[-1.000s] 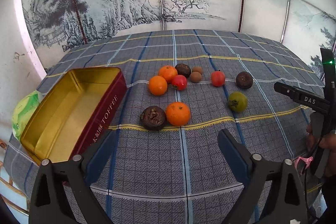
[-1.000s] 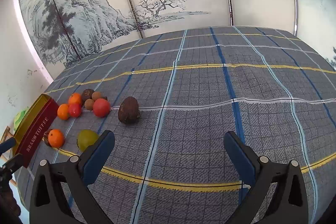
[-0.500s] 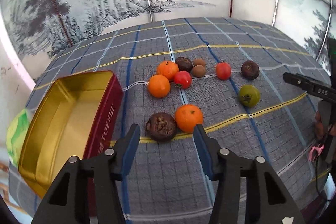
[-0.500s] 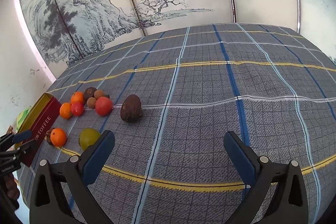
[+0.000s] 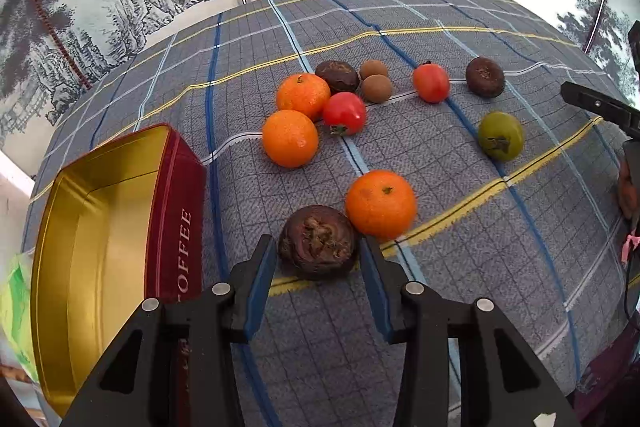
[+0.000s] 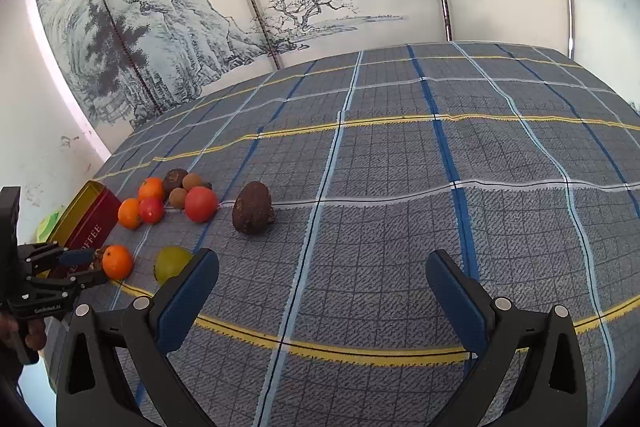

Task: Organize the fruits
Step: 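Close the left tool on the dark brown fruit and lift it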

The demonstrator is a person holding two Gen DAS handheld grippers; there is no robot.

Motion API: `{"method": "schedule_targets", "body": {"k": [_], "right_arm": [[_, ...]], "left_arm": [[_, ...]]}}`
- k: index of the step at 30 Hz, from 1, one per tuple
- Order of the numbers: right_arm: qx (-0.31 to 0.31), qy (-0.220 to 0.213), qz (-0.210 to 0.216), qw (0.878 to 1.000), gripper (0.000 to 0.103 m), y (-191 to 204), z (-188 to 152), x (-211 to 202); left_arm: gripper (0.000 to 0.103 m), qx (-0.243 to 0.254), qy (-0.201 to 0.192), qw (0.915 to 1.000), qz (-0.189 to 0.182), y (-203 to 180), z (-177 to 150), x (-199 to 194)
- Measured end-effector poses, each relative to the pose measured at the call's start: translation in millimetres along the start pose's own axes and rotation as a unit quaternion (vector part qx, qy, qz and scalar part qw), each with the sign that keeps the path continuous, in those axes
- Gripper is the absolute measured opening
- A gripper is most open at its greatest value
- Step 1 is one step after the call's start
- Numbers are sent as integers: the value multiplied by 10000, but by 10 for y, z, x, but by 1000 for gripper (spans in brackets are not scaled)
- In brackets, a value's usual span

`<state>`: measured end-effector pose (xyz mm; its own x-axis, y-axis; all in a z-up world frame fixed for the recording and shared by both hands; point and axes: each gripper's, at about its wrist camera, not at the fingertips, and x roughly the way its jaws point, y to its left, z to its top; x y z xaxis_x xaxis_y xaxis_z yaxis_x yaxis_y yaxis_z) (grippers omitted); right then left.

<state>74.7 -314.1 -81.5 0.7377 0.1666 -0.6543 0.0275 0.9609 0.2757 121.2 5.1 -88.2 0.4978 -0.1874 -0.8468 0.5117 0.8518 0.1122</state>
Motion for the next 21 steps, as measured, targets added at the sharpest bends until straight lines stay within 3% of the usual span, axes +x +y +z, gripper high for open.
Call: {"method": "schedule_targets", "body": {"k": [6,11,15,21], "right_arm": [[-4,6,1,10000,103,4,-10,1],[-4,45,18,10000,103,3,3,11],[-12,81,-1,10000,103,11,7,29],[-21,150,-38,9999,103,10,24,65]], "left_arm": [[40,156,130,9998,78,-15,71,115],[38,-175,59,9998,-41,57,97,137],[38,-561,-194,9977,316,40,41,34],[38,-1123,-740,9890,623,89,54,-431]]}}
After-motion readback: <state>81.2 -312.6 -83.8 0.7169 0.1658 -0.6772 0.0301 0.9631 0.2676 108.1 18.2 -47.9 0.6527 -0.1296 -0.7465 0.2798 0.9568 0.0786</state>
